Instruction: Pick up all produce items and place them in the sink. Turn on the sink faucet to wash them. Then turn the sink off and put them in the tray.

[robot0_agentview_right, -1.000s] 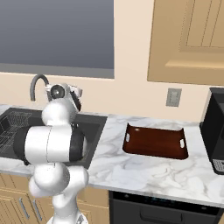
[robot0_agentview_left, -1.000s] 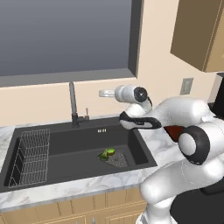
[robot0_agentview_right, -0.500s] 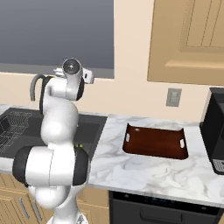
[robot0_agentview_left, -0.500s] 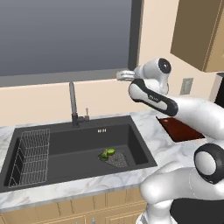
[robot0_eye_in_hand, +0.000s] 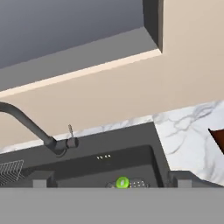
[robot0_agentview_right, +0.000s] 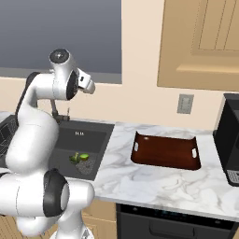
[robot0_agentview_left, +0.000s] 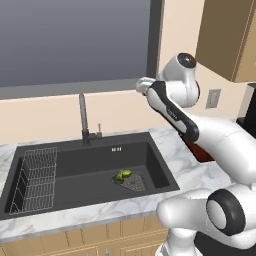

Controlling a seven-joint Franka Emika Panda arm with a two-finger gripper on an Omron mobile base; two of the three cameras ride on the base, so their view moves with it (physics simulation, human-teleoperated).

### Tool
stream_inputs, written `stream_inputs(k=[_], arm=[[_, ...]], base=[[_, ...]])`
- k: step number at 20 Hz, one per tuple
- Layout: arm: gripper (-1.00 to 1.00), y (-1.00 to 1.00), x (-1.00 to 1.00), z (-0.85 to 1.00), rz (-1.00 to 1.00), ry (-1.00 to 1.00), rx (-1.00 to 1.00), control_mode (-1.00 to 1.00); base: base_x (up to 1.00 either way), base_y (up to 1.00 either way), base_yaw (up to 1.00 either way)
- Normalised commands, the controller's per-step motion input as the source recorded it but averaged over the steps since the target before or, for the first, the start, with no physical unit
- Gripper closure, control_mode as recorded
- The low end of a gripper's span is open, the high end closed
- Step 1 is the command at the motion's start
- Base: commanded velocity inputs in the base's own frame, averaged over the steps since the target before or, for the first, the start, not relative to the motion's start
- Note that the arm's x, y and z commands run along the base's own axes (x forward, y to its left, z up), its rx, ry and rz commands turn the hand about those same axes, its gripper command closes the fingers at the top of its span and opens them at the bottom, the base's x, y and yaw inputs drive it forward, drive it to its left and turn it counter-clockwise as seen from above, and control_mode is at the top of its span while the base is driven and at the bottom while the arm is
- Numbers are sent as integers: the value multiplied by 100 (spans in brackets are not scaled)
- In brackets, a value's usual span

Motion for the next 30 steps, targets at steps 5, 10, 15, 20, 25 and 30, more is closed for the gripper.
stream_inputs(k=[5, 10, 15, 20, 25, 30], arm=[[-100, 0, -44, -21, -17, 17, 1, -100], [-100, 0, -22, -34, -6, 11, 4, -100], [-100, 8, -12, -50, 0, 6, 1, -100], [-100, 17, -21, -52, 0, 1, 0, -100], [-100, 11, -26, -40, 5, 0, 0, -100], [-100, 6, -26, -33, 9, 8, 0, -100]], base=[[0, 0, 0], [0, 0, 0], [0, 0, 0], [0, 0, 0], [0, 0, 0], [0, 0, 0]])
